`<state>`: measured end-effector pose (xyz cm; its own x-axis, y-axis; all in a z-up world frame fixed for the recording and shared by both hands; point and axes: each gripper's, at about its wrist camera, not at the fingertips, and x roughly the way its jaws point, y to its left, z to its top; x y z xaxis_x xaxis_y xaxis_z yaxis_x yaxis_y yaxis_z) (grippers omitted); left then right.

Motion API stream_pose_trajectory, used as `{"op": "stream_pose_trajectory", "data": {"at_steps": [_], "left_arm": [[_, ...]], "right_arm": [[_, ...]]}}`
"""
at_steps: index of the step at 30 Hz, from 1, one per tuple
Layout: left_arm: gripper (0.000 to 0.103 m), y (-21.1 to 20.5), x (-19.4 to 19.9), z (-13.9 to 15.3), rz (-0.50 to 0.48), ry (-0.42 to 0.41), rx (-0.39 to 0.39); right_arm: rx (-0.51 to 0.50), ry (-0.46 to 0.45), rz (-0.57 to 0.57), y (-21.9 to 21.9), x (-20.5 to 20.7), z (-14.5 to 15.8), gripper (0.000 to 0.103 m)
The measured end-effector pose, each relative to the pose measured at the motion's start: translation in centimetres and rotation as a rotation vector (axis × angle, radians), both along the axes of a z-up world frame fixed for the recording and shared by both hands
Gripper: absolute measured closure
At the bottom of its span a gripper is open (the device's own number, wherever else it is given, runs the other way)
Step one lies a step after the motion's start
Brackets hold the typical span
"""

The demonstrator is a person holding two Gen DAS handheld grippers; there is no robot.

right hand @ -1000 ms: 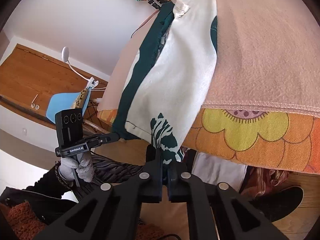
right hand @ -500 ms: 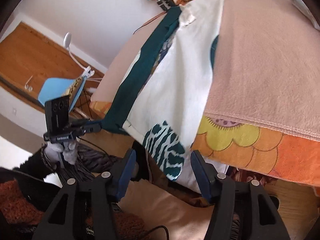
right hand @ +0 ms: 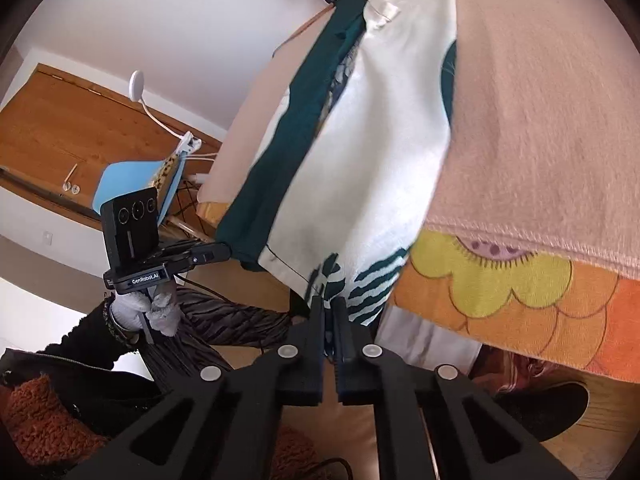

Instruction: Fold small clothes

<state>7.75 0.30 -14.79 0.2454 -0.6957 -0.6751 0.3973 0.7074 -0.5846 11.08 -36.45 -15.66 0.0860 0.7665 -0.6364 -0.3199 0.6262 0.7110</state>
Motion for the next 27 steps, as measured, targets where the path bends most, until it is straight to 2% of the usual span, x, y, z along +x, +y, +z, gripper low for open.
{"op": "stream_pose_trajectory", "data": {"at_steps": [5, 9, 12, 19, 22, 27], "left_arm": [[0.103, 0.6, 1.1, 2.4, 0.029, -0.036, -0.061], [0.103, 0.8, 3.0, 4.2, 0.036, -0.082, -0.059], [0.103, 1.6, 5.0, 4.8, 0.053, -0.092, -0.068], [0.103, 2.8, 11.0, 5.3, 0.082, -0.119, -0.02], [0.103, 2.9, 14.0, 4.9, 0.116, -0.134, 0.015], [0.103, 3.1, 17.6, 2.6, 0.163, -0.111, 0.044]], "right_arm": [[0.101, -0.015, -0.074, -1.4, 1.0, 1.8, 0.103], [0.133, -0.042, -0.116, -2.1, 2.5, 3.3, 0.103], [0.125, -0.066, -0.147, -2.0, 4.2, 4.5, 0.103], [0.077, -0.086, -0.218, -2.0, 10.4, 5.5, 0.103], [0.036, -0.076, -0.245, -1.9, 13.8, 5.1, 0.103], [-0.023, -0.023, -0.288, -1.8, 18.6, 2.9, 0.103]]}}
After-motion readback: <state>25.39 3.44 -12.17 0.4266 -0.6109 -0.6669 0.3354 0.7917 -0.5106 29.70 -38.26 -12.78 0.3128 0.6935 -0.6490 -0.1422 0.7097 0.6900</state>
